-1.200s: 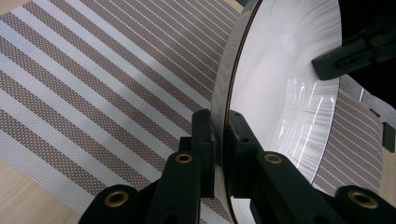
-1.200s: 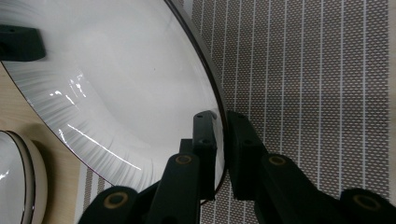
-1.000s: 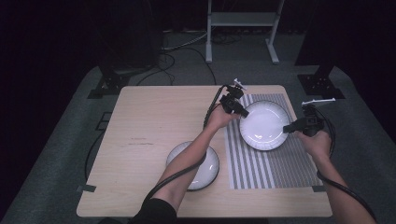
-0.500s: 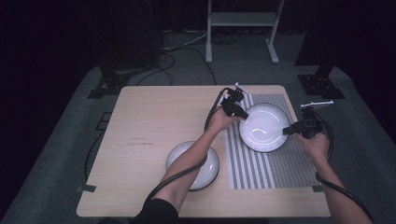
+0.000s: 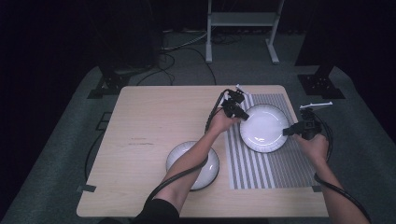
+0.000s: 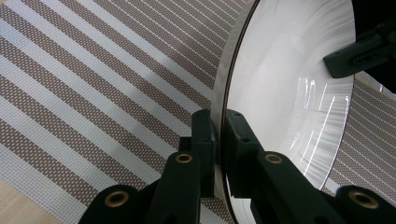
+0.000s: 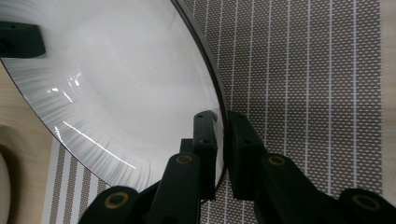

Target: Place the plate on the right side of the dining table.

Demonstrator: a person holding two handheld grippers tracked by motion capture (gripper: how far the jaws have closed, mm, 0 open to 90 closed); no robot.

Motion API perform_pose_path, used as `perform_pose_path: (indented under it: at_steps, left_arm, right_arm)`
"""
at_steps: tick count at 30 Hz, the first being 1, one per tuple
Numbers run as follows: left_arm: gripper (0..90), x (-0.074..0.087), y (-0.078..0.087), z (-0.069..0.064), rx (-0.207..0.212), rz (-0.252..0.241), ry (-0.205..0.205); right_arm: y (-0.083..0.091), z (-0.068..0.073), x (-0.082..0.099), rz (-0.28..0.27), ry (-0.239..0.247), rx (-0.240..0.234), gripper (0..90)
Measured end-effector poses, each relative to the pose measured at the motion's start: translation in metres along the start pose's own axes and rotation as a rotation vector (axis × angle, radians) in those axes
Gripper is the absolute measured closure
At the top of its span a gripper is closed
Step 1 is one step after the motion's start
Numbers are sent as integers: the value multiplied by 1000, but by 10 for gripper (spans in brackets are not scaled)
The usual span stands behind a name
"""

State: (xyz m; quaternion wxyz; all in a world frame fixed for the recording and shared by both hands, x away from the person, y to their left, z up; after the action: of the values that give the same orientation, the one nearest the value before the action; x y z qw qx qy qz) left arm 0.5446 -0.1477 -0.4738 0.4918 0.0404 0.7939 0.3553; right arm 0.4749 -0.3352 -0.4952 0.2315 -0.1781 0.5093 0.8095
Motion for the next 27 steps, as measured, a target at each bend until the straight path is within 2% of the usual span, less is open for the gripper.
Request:
perform_pose_path:
  at_steps: [6,16,27]
  left_arm:
    - [827,1,-2,1,-3,-5,3]
    - [818,1,-3,1,-23,-3,-27]
    - [807,5,-5,5,-41,8,-38]
  right_arm:
    - [-2,-1,0,-4,9,4,828]
    - [-3,-2,0,-10,20,11,831]
    - [-7,-3,1,-9,29,23,835]
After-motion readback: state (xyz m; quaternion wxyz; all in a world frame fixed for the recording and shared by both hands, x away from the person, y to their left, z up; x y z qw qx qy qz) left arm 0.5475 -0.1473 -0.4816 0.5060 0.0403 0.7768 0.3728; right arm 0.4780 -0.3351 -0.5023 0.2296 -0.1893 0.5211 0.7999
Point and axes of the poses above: each handheld gripper's, and its own axes: y roughly backward along the jaws, x roughly out of its underside, z roughly to its left, the point moved 9 cm from there along -y, roughly forward along the jaws, and after that the axes turned 11 degrees about -z, right-handed, at the moved point
